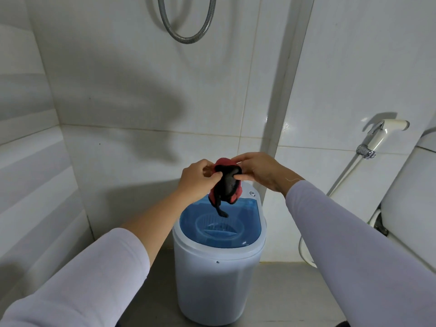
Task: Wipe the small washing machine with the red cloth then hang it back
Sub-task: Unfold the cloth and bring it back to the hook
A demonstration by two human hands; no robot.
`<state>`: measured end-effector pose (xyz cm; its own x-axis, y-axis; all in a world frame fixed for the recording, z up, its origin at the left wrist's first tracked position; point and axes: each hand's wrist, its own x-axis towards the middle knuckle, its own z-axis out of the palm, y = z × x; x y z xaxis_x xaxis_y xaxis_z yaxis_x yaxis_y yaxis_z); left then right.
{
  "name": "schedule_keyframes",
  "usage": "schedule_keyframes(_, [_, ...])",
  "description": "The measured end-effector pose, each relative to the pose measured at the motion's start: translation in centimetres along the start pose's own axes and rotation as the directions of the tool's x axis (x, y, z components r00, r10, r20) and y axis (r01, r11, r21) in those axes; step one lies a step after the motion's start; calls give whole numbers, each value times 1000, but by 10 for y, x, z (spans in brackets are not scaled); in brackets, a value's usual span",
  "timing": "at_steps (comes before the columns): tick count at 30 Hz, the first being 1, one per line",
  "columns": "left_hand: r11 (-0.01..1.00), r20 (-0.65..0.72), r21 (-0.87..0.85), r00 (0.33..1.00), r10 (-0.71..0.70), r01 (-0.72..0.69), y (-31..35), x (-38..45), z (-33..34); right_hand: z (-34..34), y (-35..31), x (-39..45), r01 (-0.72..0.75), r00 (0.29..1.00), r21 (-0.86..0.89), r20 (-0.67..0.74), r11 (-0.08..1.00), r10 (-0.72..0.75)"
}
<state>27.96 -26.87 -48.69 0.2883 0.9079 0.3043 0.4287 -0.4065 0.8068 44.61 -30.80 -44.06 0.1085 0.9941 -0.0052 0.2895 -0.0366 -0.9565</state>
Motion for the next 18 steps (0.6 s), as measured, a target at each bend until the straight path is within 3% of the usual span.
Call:
schedule_keyframes(5, [1000, -20, -9, 1000, -18, 18, -4, 10, -19, -6, -16, 12, 32, 999, -133, -11, 991, -34])
schedule_keyframes(14, [997, -3, -50, 998, -60, 60, -12, 34, -67, 3, -61, 44, 191, 981, -120, 54, 974, -186])
schedule_keyframes(18, [999, 152, 5, 987, -43, 43, -19, 40, -97, 6, -74, 59, 230, 971, -31, 72, 973, -228])
